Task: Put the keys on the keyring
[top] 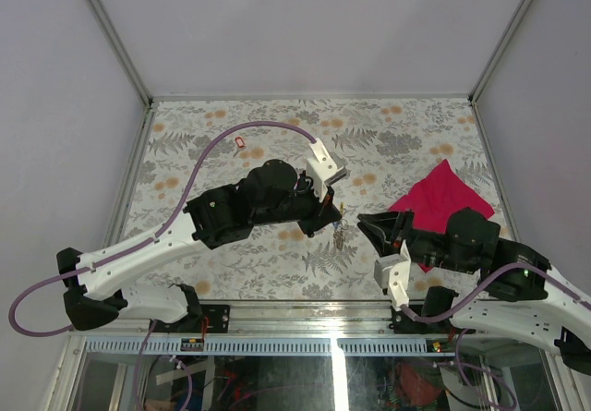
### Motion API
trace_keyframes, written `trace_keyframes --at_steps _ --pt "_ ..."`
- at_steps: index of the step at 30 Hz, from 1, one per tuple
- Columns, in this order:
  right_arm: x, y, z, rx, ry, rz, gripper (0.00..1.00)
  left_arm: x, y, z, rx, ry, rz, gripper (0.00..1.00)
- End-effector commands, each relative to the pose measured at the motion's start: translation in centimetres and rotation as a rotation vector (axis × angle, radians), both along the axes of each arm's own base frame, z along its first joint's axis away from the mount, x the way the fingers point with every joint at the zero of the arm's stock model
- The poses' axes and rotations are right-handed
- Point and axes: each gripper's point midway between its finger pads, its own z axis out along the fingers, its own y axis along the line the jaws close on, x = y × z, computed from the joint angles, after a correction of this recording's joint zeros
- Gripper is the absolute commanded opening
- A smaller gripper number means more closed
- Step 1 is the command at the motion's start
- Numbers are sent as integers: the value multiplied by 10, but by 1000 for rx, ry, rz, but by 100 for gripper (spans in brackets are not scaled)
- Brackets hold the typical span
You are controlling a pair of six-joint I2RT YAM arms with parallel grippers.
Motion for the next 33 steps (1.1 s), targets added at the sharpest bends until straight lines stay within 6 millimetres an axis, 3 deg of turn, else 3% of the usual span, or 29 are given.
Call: trace_keyframes --at_steps 1,7,17,33 --pt "-3 8 3 100 56 2 25 1 -1 26 -78 -45 -10 0" --pt "-7 14 -2 141 104 19 31 2 -3 28 -86 -45 -5 0" --pt "2 10 -26 70 24 -7 35 1 -4 32 -97 -44 -14 0" --pt "10 22 -25 125 -25 -13 36 0 -3 35 -108 -44 -13 0"
